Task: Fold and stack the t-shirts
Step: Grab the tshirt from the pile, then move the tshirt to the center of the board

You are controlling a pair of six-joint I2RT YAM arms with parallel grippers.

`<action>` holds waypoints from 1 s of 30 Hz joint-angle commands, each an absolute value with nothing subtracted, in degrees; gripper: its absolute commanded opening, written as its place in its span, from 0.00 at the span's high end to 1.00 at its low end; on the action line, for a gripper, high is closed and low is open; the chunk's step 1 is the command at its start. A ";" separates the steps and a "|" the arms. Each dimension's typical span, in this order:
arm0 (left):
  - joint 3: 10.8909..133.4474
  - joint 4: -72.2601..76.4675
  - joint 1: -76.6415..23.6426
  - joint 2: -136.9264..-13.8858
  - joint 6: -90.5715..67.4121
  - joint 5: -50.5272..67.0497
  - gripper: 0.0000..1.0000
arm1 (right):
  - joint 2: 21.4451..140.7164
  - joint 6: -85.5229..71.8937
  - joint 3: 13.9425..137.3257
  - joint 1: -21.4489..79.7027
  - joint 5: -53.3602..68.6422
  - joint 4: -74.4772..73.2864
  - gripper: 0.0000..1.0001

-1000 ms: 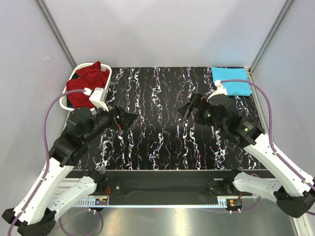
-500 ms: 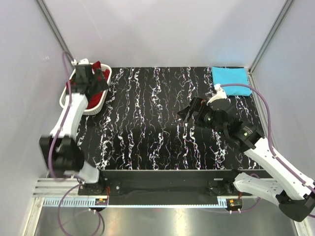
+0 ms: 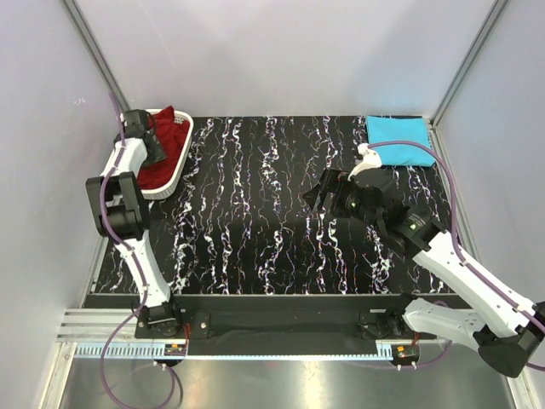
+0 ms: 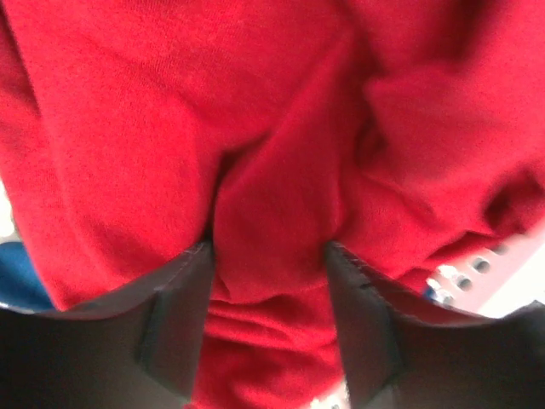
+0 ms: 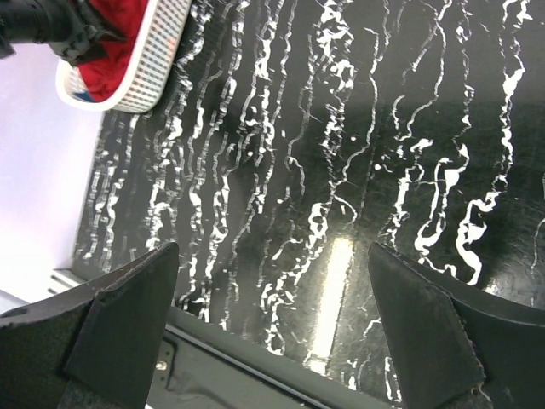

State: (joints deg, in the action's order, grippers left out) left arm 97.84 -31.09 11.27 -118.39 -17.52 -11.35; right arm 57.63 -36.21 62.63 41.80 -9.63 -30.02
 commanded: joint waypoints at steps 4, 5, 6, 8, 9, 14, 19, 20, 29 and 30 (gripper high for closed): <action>102.83 -30.23 12.13 -117.52 -12.40 -10.64 0.86 | 61.17 -33.84 61.87 42.10 -10.90 -27.42 0.00; 104.22 -30.15 11.87 -115.51 -11.52 -10.37 0.94 | 62.48 -33.75 61.96 42.10 -10.29 -27.07 0.00; 105.28 -30.23 10.65 -114.53 -10.64 -10.46 0.96 | 63.01 -33.84 62.31 42.19 -10.20 -26.98 0.00; 108.62 -30.76 8.97 -111.12 -7.22 -11.42 0.97 | 64.68 -33.66 63.01 42.10 -9.32 -26.89 0.00; 109.76 -31.02 7.14 -109.88 -6.25 -12.30 0.97 | 64.95 -33.14 63.97 42.10 -8.45 -27.07 0.00; 114.86 -31.47 2.91 -102.14 -4.92 -15.91 1.00 | 64.25 -34.45 65.13 42.10 -6.06 -27.51 0.00; 117.68 -30.68 -3.50 -90.55 -8.86 -9.51 1.00 | 62.93 -39.11 63.20 42.19 -5.01 -27.16 0.00; 117.60 -30.06 -4.39 -86.70 -10.18 -7.67 1.00 | 62.93 -39.46 63.02 42.10 -5.36 -27.42 0.00; 98.82 -20.14 -6.33 -67.96 -30.93 21.96 1.00 | 58.81 -40.96 65.83 42.10 -10.71 -32.52 0.00; 95.13 -19.43 -7.29 -66.72 -31.55 23.10 1.00 | 58.10 -41.65 65.13 42.19 -11.42 -32.61 0.00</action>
State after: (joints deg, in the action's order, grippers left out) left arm 103.61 -22.96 -6.20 -66.54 -23.73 11.14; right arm 61.87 -39.79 62.81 41.80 -7.60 -31.62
